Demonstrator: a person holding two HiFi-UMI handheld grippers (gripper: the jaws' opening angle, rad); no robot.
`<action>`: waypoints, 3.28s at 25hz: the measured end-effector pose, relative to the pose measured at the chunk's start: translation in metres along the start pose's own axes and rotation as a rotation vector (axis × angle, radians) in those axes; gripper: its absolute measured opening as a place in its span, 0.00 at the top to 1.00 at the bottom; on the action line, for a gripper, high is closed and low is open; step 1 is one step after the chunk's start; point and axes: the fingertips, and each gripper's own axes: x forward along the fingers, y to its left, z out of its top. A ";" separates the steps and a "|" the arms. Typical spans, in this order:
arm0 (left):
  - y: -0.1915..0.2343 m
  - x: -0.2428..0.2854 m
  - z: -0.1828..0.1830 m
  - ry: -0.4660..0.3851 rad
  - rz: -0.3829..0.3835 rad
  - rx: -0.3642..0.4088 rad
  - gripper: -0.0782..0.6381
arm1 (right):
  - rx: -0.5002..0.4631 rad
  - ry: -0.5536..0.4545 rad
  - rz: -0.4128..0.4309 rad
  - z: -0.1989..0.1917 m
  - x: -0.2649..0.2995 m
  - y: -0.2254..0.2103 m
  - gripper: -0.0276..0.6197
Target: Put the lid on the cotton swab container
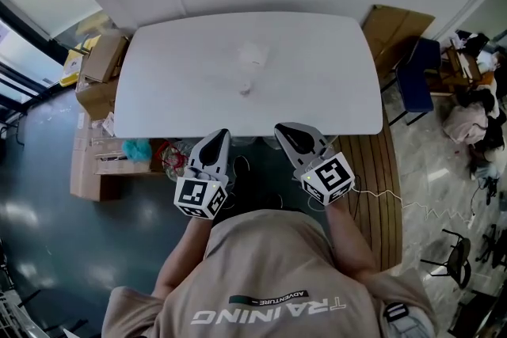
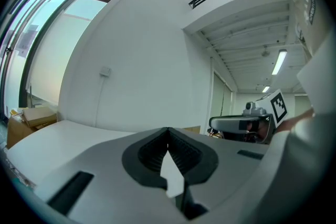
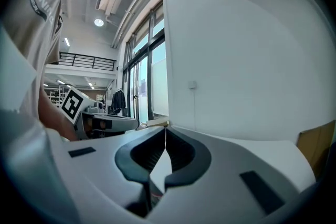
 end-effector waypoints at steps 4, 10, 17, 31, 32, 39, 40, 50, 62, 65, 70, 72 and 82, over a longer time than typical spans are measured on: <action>0.019 0.032 0.004 0.001 -0.038 -0.009 0.87 | -0.007 0.009 -0.020 0.006 0.024 -0.021 0.93; 0.048 0.074 0.018 -0.008 -0.094 0.001 0.87 | -0.030 0.016 -0.059 0.022 0.063 -0.055 0.93; 0.078 0.112 0.018 0.020 -0.153 -0.029 0.87 | -0.024 0.037 -0.082 0.025 0.107 -0.080 0.93; 0.129 0.157 0.022 0.055 -0.219 -0.019 0.87 | 0.051 0.060 -0.115 0.016 0.173 -0.114 0.93; 0.128 0.160 0.022 0.057 -0.221 -0.018 0.87 | 0.051 0.066 -0.112 0.016 0.174 -0.115 0.93; 0.118 0.172 0.021 0.063 -0.226 -0.022 0.87 | 0.058 0.086 -0.082 0.013 0.178 -0.123 0.93; 0.116 0.172 0.023 0.059 -0.222 -0.023 0.87 | 0.060 0.092 -0.073 0.013 0.178 -0.123 0.93; 0.117 0.183 0.033 0.028 -0.145 -0.026 0.87 | 0.009 0.138 0.023 0.014 0.181 -0.126 0.93; 0.123 0.175 0.022 0.059 -0.130 -0.005 0.87 | 0.040 0.214 0.070 -0.025 0.194 -0.118 0.93; 0.127 0.170 0.020 0.062 -0.116 -0.013 0.87 | 0.020 0.301 0.099 -0.052 0.202 -0.112 0.93; 0.138 0.166 0.016 0.057 -0.076 -0.050 0.87 | 0.109 0.418 0.129 -0.097 0.219 -0.116 0.93; 0.139 0.164 0.014 0.054 -0.066 -0.058 0.87 | 0.141 0.458 0.129 -0.111 0.222 -0.120 0.93; 0.151 0.157 0.013 0.041 -0.047 -0.074 0.87 | 0.162 0.617 0.168 -0.156 0.235 -0.113 0.93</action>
